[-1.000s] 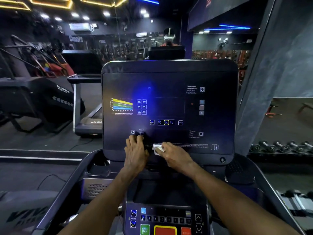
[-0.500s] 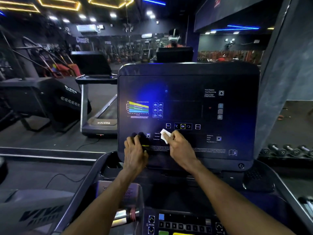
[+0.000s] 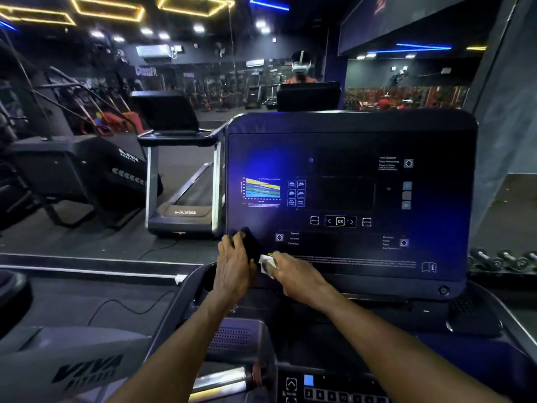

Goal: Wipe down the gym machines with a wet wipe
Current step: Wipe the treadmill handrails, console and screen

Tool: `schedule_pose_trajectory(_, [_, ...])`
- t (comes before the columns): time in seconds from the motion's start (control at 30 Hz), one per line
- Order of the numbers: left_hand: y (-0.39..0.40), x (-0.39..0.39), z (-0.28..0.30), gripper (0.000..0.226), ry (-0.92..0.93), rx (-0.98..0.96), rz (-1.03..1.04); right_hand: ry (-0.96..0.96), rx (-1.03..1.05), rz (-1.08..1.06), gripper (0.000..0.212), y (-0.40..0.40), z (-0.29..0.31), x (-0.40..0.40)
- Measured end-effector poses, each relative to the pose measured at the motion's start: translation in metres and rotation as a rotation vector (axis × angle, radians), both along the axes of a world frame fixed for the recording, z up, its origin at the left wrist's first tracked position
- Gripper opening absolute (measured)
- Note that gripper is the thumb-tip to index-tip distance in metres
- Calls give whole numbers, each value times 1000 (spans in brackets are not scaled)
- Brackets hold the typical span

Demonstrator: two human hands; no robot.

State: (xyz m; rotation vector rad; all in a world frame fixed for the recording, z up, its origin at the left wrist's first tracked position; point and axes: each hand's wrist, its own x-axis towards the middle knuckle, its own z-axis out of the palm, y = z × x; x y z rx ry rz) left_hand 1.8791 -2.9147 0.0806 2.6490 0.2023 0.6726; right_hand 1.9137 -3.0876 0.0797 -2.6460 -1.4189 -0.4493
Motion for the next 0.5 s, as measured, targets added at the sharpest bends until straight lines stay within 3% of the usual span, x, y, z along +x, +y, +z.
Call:
schedule_pose_trajectory(0.07, [7, -1, 0, 59, 9, -12, -10, -29, 41, -66, 58, 5, 9, 11])
schedule_pose_trajectory(0.17, [16, -2, 1, 57, 3, -74, 3, 15, 275, -220, 58, 12, 18, 22])
schedule_pose_trajectory(0.23, [22, -2, 1, 55, -8, -90, -3, 34, 236, -184, 53, 24, 13, 13])
schedule_pose_trajectory(0.3, [29, 1, -1, 51, -23, -131, -9, 88, 28, -68, 35, 37, 3, -4])
schedule_pose_trajectory(0.37, [36, 5, -3, 45, -62, -158, -26, 81, -73, -28, 31, 44, 6, -3])
schedule_pose_trajectory(0.4, [39, 5, -3, 43, -82, -179, -41, 53, -81, -53, 32, 48, 13, 3])
schedule_pose_trajectory(0.5, [46, 9, -2, 32, -114, -364, -100, 34, 152, -119, 47, 57, 27, 20])
